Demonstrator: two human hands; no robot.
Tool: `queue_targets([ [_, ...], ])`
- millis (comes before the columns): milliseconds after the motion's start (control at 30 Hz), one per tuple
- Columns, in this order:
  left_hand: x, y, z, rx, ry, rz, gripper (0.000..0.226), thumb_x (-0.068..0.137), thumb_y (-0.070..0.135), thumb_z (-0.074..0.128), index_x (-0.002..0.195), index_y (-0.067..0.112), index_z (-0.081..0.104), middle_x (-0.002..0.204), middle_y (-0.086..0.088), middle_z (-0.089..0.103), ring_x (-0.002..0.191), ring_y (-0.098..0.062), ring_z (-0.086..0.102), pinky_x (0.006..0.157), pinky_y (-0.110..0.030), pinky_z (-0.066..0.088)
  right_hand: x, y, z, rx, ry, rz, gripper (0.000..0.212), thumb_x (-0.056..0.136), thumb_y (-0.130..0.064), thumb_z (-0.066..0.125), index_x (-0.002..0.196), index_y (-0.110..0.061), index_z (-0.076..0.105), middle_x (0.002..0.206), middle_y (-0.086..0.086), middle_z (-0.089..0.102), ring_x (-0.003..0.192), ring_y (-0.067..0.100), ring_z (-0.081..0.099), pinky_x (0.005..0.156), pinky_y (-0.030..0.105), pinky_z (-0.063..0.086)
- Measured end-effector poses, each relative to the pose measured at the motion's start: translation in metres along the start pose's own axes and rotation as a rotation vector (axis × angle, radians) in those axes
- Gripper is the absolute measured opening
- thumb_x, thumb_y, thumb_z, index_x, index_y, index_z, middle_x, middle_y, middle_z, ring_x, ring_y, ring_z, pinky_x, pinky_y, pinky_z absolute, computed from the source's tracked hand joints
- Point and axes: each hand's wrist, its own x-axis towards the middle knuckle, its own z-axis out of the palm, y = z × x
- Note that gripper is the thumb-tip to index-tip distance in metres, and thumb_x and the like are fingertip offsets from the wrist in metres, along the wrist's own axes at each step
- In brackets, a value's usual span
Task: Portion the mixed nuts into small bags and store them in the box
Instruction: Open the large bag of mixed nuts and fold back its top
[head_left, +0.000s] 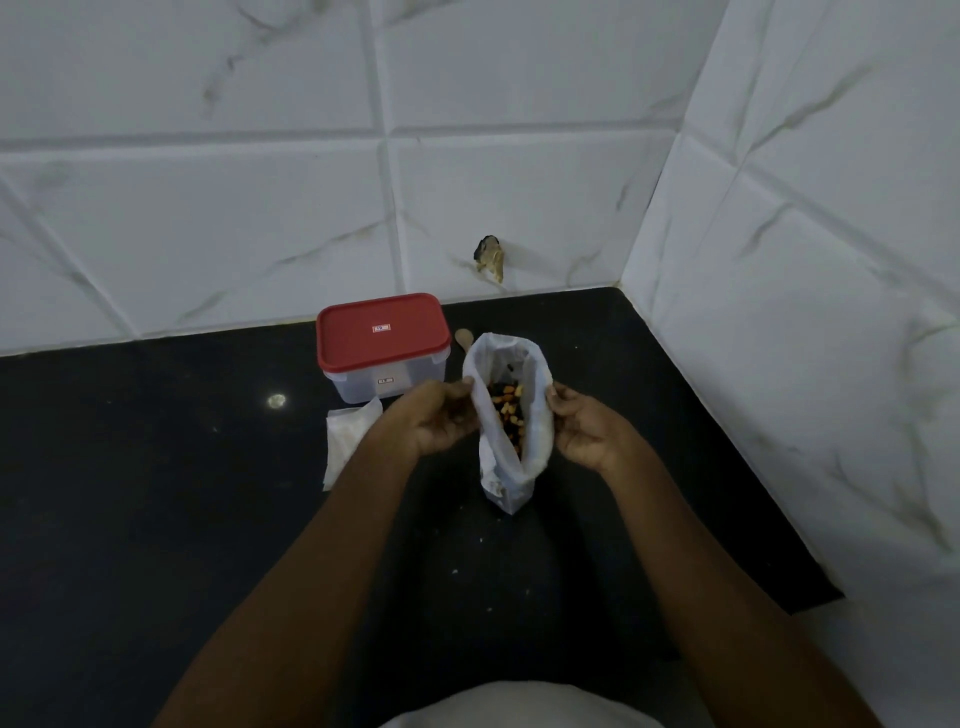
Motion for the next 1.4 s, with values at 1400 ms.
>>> queue_targets([
  [1400, -0.041, -0.069, -0.003, -0.538, 0.016, -0.102, 0.039, 0.087, -0.012, 0.046, 0.120, 0.004, 0.056, 0.115, -0.026, 0.063, 0.104, -0.037, 0.065, 0.077, -0.044, 0.056, -0.046, 0.056, -0.007, 0.298, 0.063, 0.036, 0.016, 0.098, -0.006, 0.052, 0.111, -0.001, 0.061, 0.108, 0.018, 0.067, 0.100, 0.026, 0.064, 0.086, 0.037, 0.056],
])
